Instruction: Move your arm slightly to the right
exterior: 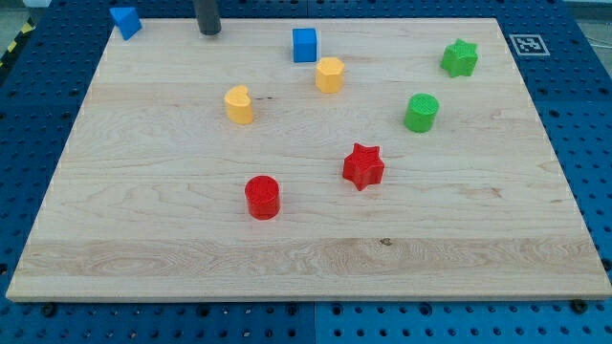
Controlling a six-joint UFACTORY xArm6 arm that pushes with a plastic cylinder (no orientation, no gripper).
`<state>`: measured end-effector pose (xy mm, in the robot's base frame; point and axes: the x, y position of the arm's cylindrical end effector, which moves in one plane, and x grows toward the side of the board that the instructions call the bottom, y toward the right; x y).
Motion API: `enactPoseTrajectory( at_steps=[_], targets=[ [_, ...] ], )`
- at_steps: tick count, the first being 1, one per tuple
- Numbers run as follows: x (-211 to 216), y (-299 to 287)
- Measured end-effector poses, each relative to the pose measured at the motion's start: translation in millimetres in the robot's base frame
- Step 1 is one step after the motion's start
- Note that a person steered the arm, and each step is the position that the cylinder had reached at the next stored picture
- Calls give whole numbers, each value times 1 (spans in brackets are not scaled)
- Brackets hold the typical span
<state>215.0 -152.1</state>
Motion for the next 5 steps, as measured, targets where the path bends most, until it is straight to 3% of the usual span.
enactPoseTrajectory(
  at_steps=[5],
  targets=[
    [0, -13]
  ],
)
